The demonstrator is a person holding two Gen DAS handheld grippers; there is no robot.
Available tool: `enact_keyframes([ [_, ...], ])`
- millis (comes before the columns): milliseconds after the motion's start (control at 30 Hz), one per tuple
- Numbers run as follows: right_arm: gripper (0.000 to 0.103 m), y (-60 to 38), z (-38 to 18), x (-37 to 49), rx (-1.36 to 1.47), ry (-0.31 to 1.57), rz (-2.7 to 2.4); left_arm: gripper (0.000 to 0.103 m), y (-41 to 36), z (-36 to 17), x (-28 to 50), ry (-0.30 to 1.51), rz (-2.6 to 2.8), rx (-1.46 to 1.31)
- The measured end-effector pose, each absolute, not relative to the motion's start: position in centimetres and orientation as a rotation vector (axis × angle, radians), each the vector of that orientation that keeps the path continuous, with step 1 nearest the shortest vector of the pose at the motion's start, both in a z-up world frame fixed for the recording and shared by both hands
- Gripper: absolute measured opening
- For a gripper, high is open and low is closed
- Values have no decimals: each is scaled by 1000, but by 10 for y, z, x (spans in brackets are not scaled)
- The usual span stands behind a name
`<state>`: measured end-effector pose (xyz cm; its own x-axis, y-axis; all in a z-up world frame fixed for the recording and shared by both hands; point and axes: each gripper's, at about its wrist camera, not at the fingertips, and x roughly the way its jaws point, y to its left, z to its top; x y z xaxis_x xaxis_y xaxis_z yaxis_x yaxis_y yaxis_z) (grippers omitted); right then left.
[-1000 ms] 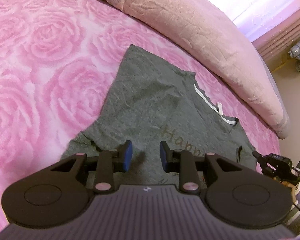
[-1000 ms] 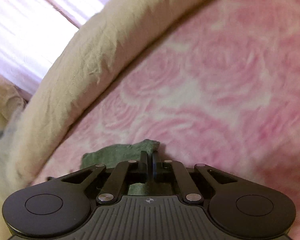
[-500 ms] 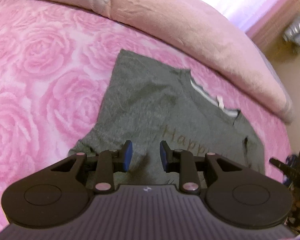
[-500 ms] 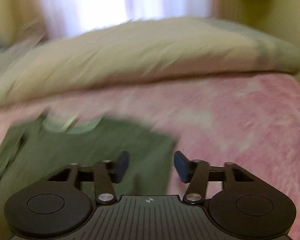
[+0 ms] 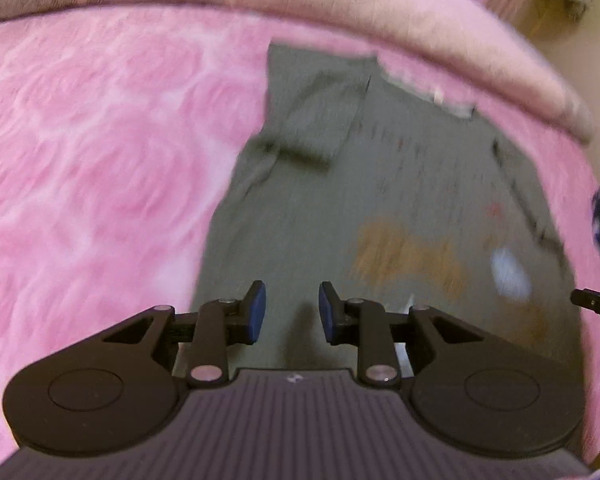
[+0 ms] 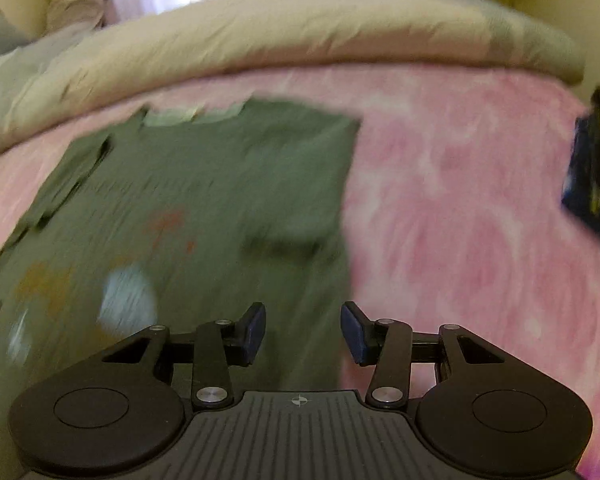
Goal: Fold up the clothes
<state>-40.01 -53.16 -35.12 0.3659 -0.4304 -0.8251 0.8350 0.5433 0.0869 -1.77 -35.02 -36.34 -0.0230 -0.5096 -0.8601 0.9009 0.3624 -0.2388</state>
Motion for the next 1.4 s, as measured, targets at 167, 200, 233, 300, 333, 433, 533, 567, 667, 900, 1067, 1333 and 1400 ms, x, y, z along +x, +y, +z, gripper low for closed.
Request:
enact_keyframes([
  [167, 29, -446, -363, -430, 627, 936, -903, 22, -289, -370, -17, 1083, -1205, 590],
  [200, 29, -429, -361, -438, 655, 941, -932, 22, -276, -370, -16, 1091, -1215, 597],
  [233, 29, -413, -359, -447, 683, 946, -960, 21, -263, -369, -15, 1101, -1225, 603],
  [300, 29, -380, -356, -460, 724, 967, -1016, 21, -237, -368, -13, 1120, -1244, 616],
  [333, 29, -365, -354, -466, 743, 983, -1040, 21, -224, -368, -12, 1130, -1254, 622],
  [433, 29, -322, -350, -473, 805, 993, -1120, 21, -185, -366, -9, 1159, -1284, 641],
  [533, 29, -296, -352, -471, 950, 1065, -1168, 20, -158, -359, -5, 1244, -1280, 657],
  [567, 29, -288, -349, -470, 1012, 1063, -1187, 19, -153, -355, -6, 1275, -1259, 694],
  [667, 29, -262, -331, -465, 1168, 985, -1228, 21, -138, -322, -5, 1298, -1244, 722],
  [900, 81, -225, -230, -422, 1036, 790, -1192, 36, -148, -210, -13, 1159, -1358, 695],
  [1067, 81, -210, -168, -407, 917, 703, -1194, 42, -160, -150, -27, 1063, -1379, 663],
  [1333, 81, -193, -136, -410, 875, 715, -1245, 43, -147, -125, -54, 1004, -1362, 719],
  [1400, 81, -190, -138, -411, 885, 723, -1245, 43, -143, -122, -56, 988, -1358, 730],
])
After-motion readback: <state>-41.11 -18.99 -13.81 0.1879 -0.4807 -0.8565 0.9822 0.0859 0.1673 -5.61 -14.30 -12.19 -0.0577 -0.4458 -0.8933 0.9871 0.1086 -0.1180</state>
